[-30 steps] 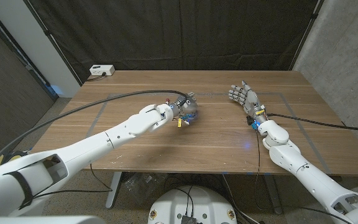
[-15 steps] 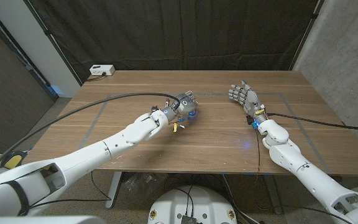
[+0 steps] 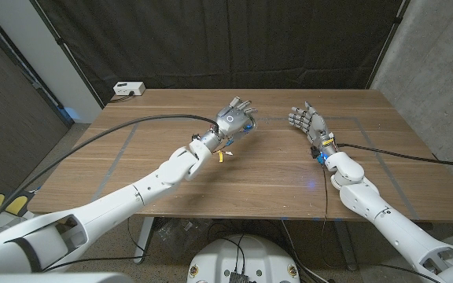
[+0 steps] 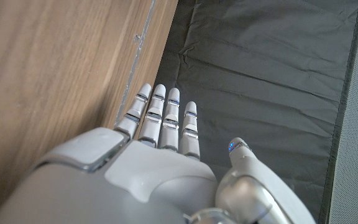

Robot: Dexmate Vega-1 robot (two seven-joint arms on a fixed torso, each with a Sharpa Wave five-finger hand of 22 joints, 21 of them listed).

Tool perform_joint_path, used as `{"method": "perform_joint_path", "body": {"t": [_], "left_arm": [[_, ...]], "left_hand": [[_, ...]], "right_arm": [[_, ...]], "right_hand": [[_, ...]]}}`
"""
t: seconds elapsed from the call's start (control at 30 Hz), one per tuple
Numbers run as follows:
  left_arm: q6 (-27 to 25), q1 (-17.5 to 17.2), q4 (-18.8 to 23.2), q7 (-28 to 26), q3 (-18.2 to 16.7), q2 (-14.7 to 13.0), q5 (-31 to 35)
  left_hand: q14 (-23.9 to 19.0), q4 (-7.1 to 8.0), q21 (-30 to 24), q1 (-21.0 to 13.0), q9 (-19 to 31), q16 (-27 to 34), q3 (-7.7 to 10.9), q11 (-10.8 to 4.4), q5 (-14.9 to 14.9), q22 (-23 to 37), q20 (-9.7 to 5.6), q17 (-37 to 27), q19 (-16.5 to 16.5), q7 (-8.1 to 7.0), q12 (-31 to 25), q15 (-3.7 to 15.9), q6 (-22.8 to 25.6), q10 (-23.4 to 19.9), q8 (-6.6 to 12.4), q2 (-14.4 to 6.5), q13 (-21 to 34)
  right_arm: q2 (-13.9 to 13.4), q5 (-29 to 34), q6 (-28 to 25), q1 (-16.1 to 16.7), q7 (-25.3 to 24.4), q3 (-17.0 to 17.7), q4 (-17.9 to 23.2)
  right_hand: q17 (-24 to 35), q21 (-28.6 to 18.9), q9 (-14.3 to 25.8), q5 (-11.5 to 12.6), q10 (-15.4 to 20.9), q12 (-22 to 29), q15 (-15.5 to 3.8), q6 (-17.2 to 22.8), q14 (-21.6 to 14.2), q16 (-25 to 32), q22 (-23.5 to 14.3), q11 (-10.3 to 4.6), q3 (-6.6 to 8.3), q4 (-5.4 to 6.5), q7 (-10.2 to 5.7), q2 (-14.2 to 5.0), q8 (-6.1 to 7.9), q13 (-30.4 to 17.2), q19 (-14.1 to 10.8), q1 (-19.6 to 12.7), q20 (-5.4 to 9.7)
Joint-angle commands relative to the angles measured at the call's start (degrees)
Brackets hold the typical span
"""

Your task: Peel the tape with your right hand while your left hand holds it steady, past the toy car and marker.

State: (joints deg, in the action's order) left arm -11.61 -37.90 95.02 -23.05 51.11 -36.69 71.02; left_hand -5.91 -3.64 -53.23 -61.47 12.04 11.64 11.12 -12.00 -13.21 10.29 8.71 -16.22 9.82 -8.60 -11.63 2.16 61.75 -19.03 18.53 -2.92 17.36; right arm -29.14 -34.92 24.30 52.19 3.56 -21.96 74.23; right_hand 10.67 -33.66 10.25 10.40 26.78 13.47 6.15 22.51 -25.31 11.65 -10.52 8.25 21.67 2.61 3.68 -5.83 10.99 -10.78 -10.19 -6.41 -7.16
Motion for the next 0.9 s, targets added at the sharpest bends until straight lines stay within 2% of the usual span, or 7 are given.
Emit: {"method": "perform_joint_path", "body": {"t": [0.03, 0.07, 0.17, 0.33, 0.53, 0.9], "left_arm": [[-2.02, -1.24, 0.72, -6.35, -0.49, 0.29, -3.34], [-2.03, -1.38, 0.8, -6.65, -0.56, 0.28, -3.63], [-2.44, -2.07, 0.74, -8.44, -0.97, 0.77, -4.78], [-1.45, -2.98, 0.58, -11.28, -1.96, 1.68, -8.57], [1.52, -3.97, 0.09, -14.51, -3.5, 2.93, -14.95], [11.36, -5.66, -1.17, -16.31, -8.11, 5.54, -31.77]], "left_hand": [[4.32, 0.39, 2.57, 1.44, -0.32, -0.5, -0.91, 0.15, -0.73, 0.02, 3.18, 0.08, 6.64, -3.02, 0.73, 1.7, 7.01, 3.25, 0.92, -0.83, -0.79], [5.24, 0.41, 2.99, 1.43, -0.48, -0.57, -1.09, 0.24, -0.78, -0.01, 3.27, 0.18, 7.0, -3.47, 0.84, 1.2, 6.98, 4.1, 0.76, -0.76, -1.03], [9.32, 0.57, 5.03, 1.45, -0.62, -1.0, -1.71, 0.46, -0.96, -0.09, 3.49, 0.71, 9.54, -3.6, 0.99, 0.19, 7.25, 7.05, 0.51, -0.67, -1.93], [13.3, 0.83, 7.25, 1.49, -0.56, -1.08, -2.29, 0.87, -1.11, -0.11, 3.55, 1.44, 12.11, -3.77, 1.1, -0.81, 6.96, 10.07, 0.16, -0.85, -2.96], [13.42, 0.93, 7.68, 1.53, -0.41, -0.79, -2.44, 0.96, -1.16, -0.11, 3.55, 1.65, 12.37, -3.79, 0.93, -0.89, 6.91, 10.38, 0.17, -0.94, -3.22], [11.94, 1.1, 8.14, 1.53, -0.39, 0.19, -2.74, 1.06, -1.29, -0.04, 3.46, 2.1, 11.66, -3.74, 0.01, -0.49, 6.83, 9.01, 0.07, -1.15, -3.77]], "right_arm": [[-0.54, 0.43, 0.51, 2.11, -1.26, 0.35, 2.52], [-0.51, 0.38, 0.59, 2.17, -1.21, 0.36, 2.52], [-0.44, 0.39, 0.73, 2.31, -1.24, 0.34, 2.57], [-0.15, 0.31, 1.16, 2.3, -0.94, 0.23, 2.22], [0.44, 0.35, 1.86, 2.26, -0.83, 0.07, 1.56], [1.97, 0.38, 3.5, 2.03, -0.56, -0.34, -0.44]], "right_hand": [[-0.03, 0.16, 0.31, 0.28, 0.16, -0.3, 0.04, 0.51, -0.42, -0.12, -0.17, -0.14, 0.52, -0.09, -0.08, -0.18, 0.07, -0.08, -0.48, -0.53, 0.16], [-0.03, 0.17, 0.3, 0.28, 0.16, -0.3, 0.01, 0.51, -0.43, -0.12, -0.17, -0.13, 0.54, -0.11, -0.09, -0.17, 0.07, -0.08, -0.48, -0.56, 0.15], [-0.04, 0.21, 0.3, 0.26, 0.2, -0.3, 0.05, 0.48, -0.45, -0.14, -0.17, -0.13, 0.57, -0.17, -0.07, -0.14, 0.06, -0.08, -0.51, -0.62, 0.13], [-0.05, 0.26, 0.3, 0.24, 0.19, -0.33, 0.07, 0.46, -0.43, -0.17, -0.18, -0.22, 0.59, -0.22, -0.11, -0.09, 0.05, -0.08, -0.51, -0.67, 0.14], [-0.05, 0.35, 0.3, 0.21, 0.25, -0.34, 0.01, 0.42, -0.45, -0.19, -0.18, -0.22, 0.64, -0.29, -0.15, -0.05, 0.03, -0.08, -0.54, -0.73, 0.13], [-0.13, 0.53, 0.3, 0.2, 0.23, -0.41, -0.17, 0.48, -0.45, -0.29, -0.17, -0.51, 0.96, -0.82, -0.1, 0.01, 0.06, -0.08, -0.62, -1.39, 0.15]]}}
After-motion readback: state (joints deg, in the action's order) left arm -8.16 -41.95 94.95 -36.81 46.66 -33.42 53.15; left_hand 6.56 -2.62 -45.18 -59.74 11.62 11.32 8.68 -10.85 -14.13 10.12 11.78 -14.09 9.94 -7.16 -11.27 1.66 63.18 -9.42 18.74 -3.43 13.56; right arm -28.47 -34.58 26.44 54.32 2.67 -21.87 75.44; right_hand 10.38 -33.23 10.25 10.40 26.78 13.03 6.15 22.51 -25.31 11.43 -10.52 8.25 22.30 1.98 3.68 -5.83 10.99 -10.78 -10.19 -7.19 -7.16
